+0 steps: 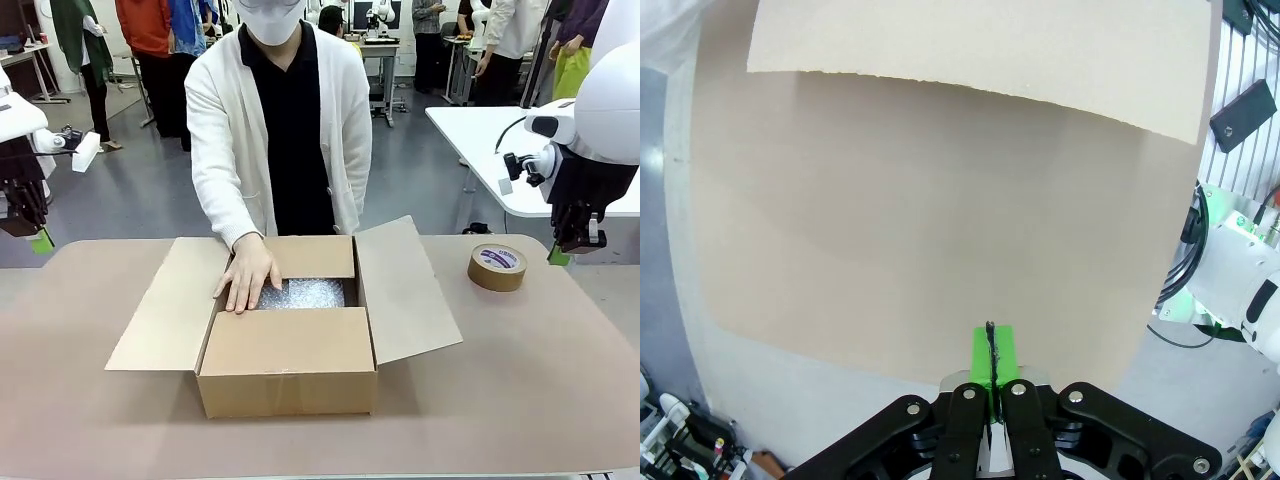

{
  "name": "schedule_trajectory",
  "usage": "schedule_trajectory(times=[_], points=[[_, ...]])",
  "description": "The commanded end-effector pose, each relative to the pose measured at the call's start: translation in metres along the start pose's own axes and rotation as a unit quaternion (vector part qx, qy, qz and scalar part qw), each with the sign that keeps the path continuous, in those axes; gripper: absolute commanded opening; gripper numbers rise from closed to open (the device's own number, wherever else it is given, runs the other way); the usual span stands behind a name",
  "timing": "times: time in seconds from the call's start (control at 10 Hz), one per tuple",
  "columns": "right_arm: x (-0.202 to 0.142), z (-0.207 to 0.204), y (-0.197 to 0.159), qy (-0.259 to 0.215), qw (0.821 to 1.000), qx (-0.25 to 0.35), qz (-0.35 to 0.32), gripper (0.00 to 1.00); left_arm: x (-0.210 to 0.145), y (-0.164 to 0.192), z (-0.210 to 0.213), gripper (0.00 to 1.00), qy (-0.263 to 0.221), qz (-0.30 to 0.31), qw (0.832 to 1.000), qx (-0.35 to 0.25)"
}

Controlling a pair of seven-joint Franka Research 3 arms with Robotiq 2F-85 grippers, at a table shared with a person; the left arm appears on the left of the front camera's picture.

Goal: Wrap the clocks to prevent damage.
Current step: Push the right (or left) flap of the Package Box to close it.

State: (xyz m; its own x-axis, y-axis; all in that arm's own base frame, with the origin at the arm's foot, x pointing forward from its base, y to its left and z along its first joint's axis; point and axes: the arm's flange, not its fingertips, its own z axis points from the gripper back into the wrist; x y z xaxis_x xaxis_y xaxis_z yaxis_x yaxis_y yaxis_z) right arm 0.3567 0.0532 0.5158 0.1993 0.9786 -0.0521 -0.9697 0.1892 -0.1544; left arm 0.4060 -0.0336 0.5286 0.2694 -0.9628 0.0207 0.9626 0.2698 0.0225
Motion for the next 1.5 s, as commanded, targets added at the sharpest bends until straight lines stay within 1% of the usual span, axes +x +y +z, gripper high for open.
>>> schedule_trajectory(times=[0.0,0.4,0.5,0.6,0.7,0.8,0.9,1.0,1.1,1.2,1.3,1.4], points=[[0.002,-0.001,0.001,-0.003,1.0,0.002,-0.008,0.01,0.001,0.0,0.001,0.0,-0.001,0.011,1.0,0.001],[0.0,0.0,0.0,0.0,1.0,0.0,0.0,0.01,0.001,0.0,0.001,0.0,-0.001,0.011,1.0,0.001],[-0.016,-0.014,-0.02,-0.065,0.996,0.05,0.046,0.01,0.001,0.0,0.001,0.0,-0.001,0.011,1.0,0.001],[-0.031,-0.033,-0.041,-0.155,0.98,0.081,0.09,0.01,0.001,0.0,0.001,0.0,-0.001,0.011,1.0,0.001],[-0.047,-0.052,-0.055,-0.225,0.967,0.085,0.083,0.01,0.001,0.0,0.001,0.0,-0.001,0.011,1.0,0.001],[-0.065,-0.074,-0.064,-0.329,0.935,0.097,0.095,0.01,0.001,0.0,0.001,0.0,-0.001,0.011,1.0,0.001],[-0.079,-0.094,-0.067,-0.368,0.919,0.098,0.099,0.01,0.001,0.0,0.001,0.0,-0.001,0.011,1.0,0.001],[-0.084,-0.111,-0.074,-0.408,0.907,0.095,0.055,0.01,0.001,0.0,0.001,0.0,-0.001,0.011,1.0,0.001],[-0.084,-0.123,-0.08,-0.444,0.89,0.101,0.023,0.01,0.001,0.0,0.001,0.0,-0.001,0.011,1.0,0.001],[-0.083,-0.132,-0.078,-0.452,0.885,0.11,0.018,0.01,0.001,0.0,0.001,0.0,-0.001,0.011,1.0,0.001],[-0.08,-0.132,-0.072,-0.427,0.897,0.117,0.009,0.01,0.001,0.0,0.001,0.0,-0.001,0.011,1.0,0.001],[-0.088,-0.126,-0.062,-0.444,0.891,0.086,0.025,0.01,0.001,0.0,0.001,0.0,-0.001,0.011,1.0,0.001]])
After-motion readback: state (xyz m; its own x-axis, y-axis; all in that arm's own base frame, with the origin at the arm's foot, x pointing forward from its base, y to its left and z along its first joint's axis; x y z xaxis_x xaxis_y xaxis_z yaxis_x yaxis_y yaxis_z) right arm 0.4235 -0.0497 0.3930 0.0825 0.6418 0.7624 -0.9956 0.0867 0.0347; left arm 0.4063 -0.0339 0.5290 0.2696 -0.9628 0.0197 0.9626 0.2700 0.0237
